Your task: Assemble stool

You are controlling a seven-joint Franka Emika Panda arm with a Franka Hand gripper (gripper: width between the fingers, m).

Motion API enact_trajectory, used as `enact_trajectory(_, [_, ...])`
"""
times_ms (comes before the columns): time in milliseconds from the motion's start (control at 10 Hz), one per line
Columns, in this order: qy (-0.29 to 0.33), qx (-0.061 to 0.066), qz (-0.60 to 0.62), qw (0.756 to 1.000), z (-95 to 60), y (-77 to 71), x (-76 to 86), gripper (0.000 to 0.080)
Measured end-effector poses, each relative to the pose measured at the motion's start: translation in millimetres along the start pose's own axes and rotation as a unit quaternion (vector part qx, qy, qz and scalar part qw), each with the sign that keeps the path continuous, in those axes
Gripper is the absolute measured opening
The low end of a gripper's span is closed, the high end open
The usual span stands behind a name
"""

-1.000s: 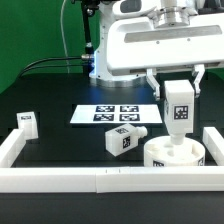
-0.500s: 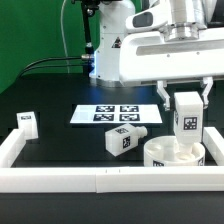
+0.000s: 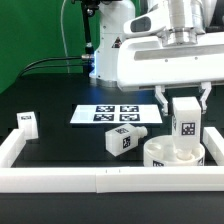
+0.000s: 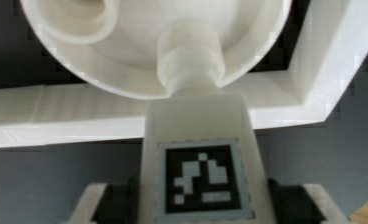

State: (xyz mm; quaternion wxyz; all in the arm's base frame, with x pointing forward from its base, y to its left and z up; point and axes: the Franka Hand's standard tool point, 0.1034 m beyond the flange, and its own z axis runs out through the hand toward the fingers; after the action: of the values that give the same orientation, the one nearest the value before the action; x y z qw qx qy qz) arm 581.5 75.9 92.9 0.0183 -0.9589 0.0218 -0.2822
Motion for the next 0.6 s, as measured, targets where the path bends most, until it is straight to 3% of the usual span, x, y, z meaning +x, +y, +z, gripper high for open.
enact_trajectory(600, [-0.002,-0.002,-0.003,1.0,6.3,-0.8,-8.5,0.0336])
